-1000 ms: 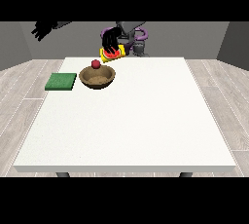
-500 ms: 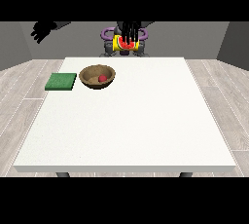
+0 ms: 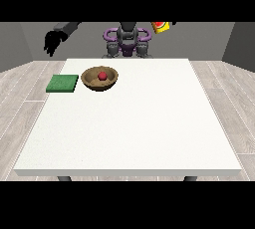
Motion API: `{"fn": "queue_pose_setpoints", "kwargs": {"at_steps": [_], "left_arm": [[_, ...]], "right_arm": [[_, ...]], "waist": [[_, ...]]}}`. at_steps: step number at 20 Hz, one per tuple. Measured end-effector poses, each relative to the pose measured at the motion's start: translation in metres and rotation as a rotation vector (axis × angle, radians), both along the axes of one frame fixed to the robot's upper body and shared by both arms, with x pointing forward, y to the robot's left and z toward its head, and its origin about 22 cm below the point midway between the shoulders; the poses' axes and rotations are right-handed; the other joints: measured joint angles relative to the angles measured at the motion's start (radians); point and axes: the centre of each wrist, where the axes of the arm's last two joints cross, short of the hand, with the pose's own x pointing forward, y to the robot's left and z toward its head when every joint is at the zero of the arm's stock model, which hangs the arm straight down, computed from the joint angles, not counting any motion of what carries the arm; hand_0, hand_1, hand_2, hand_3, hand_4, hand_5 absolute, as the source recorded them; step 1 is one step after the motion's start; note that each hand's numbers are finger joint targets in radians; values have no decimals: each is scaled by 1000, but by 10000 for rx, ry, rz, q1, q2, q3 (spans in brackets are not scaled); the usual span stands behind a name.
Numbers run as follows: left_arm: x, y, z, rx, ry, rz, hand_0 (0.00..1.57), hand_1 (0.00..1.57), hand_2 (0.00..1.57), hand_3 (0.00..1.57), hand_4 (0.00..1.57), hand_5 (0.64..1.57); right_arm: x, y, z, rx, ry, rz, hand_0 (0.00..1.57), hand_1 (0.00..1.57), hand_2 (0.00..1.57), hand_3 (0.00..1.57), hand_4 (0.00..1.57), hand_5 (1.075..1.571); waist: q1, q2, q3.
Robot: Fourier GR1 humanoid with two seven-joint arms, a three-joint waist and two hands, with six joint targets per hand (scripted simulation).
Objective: Pick the cup and pour the ball into the bowl, then pick the bowl and place it on the pad
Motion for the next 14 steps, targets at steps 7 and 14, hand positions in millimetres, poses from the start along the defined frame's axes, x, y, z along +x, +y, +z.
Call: {"fn": "queue_pose_setpoints", "kwargs": {"at_steps": [7, 14], "left_arm": [[4, 85, 39, -3364, 42, -1892, 0, 0, 0, 0, 1055, 1558], [-5, 164, 68, -4143, -402, -2371, 0, 0, 0, 0, 977, 1553]], "right_arm": [[-7, 20, -31, 426, 64, -847, 0, 0, 0, 0, 737, 1565], [2, 46, -55, 823, -352, -861, 0, 0, 0, 0, 646, 1560]], "waist": [[963, 705, 76], [981, 1608, 111]]}}
